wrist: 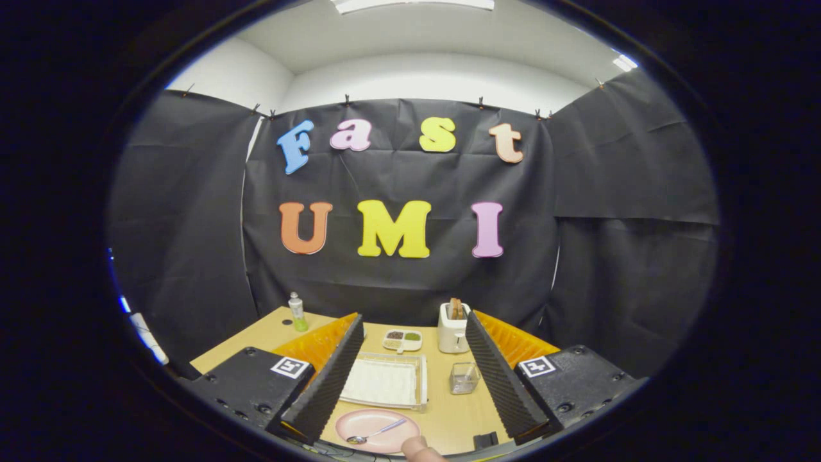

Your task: Take the plate from the dish rack, then take the spoon from the basket and place it into the plate.

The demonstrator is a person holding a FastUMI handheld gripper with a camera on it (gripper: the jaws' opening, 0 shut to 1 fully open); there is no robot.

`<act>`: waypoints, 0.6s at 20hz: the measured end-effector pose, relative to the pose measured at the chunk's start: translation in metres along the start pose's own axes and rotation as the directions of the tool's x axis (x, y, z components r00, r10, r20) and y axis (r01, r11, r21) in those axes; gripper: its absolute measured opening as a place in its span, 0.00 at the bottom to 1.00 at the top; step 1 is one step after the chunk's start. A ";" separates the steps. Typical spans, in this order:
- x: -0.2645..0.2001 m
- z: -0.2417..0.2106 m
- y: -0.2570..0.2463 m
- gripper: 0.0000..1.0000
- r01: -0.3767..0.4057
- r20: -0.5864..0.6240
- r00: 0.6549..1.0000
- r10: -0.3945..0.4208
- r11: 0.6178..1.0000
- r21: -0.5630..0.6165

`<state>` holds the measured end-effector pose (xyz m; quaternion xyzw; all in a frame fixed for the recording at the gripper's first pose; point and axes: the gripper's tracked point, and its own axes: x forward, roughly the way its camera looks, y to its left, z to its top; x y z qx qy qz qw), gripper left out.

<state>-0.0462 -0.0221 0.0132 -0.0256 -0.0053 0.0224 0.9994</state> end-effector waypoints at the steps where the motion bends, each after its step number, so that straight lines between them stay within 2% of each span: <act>1: 0.000 0.000 0.002 1.00 -0.002 -0.001 1.000 0.002 1.000 -0.005; 6: 0.003 -0.008 0.007 1.00 -0.002 -0.015 1.000 0.001 0.999 -0.032; 12: 0.003 -0.001 0.005 1.00 0.004 -0.008 1.000 -0.004 1.000 -0.012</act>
